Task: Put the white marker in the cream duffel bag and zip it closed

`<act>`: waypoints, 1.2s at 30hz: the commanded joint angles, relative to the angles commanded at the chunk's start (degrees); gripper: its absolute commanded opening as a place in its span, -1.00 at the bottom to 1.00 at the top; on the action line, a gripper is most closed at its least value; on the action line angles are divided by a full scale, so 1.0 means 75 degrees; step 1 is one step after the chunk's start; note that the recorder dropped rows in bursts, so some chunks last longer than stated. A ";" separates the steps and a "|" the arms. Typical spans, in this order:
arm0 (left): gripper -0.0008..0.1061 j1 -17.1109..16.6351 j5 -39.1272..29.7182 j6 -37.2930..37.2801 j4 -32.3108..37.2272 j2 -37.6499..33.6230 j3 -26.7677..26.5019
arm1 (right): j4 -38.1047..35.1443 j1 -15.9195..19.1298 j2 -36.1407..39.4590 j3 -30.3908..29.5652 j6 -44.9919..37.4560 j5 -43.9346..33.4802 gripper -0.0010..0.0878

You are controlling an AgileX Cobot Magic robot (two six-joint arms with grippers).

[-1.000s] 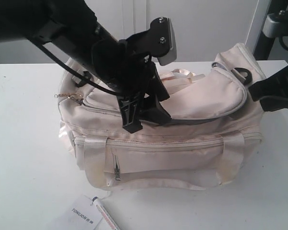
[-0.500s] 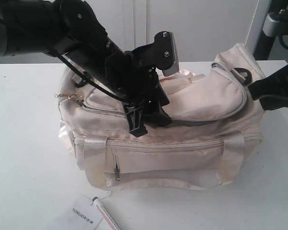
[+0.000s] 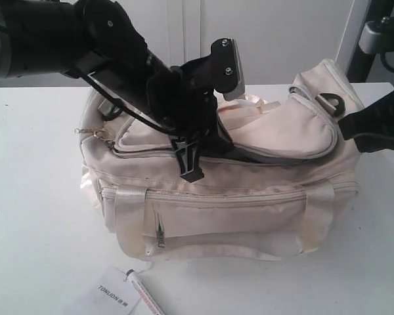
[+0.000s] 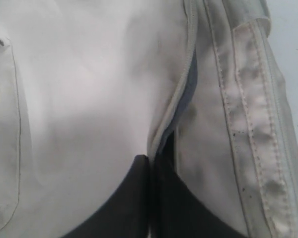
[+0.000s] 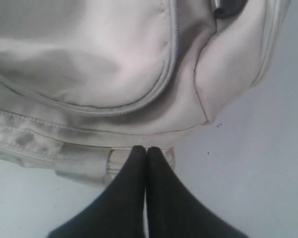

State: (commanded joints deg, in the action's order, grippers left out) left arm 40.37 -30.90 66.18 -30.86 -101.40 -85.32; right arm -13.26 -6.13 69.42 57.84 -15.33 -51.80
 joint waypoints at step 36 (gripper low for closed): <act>-0.99 -0.0880 0.0545 -0.2065 -0.1921 0.0538 -0.0455 | -0.3507 -0.1529 0.0000 -0.0817 -0.6630 0.0223 -0.84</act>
State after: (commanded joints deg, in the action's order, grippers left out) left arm 33.77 -26.81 50.70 -45.27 -97.36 -88.73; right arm -39.56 -17.60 69.42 51.72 -65.05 -50.13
